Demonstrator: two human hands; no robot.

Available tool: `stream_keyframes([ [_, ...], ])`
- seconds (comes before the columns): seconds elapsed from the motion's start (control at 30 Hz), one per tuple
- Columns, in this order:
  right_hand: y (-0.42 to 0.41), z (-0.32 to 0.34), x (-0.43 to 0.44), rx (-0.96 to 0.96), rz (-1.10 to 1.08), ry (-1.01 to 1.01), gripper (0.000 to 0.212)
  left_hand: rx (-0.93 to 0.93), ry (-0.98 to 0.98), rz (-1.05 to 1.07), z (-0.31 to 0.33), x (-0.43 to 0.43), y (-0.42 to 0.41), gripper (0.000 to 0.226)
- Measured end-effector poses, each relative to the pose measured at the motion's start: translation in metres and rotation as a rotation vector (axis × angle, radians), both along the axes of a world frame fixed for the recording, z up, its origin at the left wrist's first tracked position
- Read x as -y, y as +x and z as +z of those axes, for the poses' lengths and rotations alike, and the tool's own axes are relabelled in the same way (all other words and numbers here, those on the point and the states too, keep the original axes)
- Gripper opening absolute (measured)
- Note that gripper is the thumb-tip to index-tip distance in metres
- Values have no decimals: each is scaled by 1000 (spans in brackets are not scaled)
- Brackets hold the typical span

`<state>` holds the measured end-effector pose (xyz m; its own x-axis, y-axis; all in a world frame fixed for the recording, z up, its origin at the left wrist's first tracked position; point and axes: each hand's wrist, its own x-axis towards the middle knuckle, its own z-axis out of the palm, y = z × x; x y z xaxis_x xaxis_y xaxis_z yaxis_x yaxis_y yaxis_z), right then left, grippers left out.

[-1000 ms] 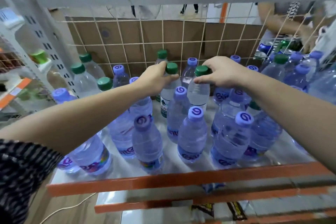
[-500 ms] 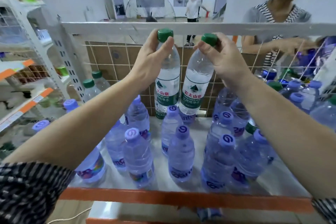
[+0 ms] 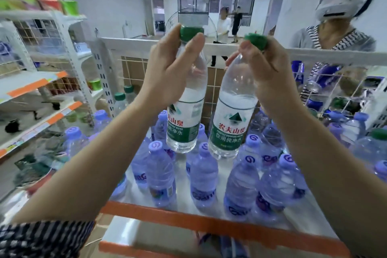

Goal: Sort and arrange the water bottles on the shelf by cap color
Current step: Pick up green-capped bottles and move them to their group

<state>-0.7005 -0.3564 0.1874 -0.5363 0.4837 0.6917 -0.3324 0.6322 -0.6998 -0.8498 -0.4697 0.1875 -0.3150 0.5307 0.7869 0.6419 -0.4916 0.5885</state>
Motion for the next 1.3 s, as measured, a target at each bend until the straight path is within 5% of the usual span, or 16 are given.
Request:
stream_keyframes([
  [0.17,22,-24,44,-37,70,-140,26,72,9,-92,-27,33,24,14],
  [0.6,120,-144,127,74,-200,-269,10,128,-202,-165,-141,90,119,26],
  [1.3,464,-182,8,91,-695,-164,6,172,-293,-475,-180,-88,444,19],
])
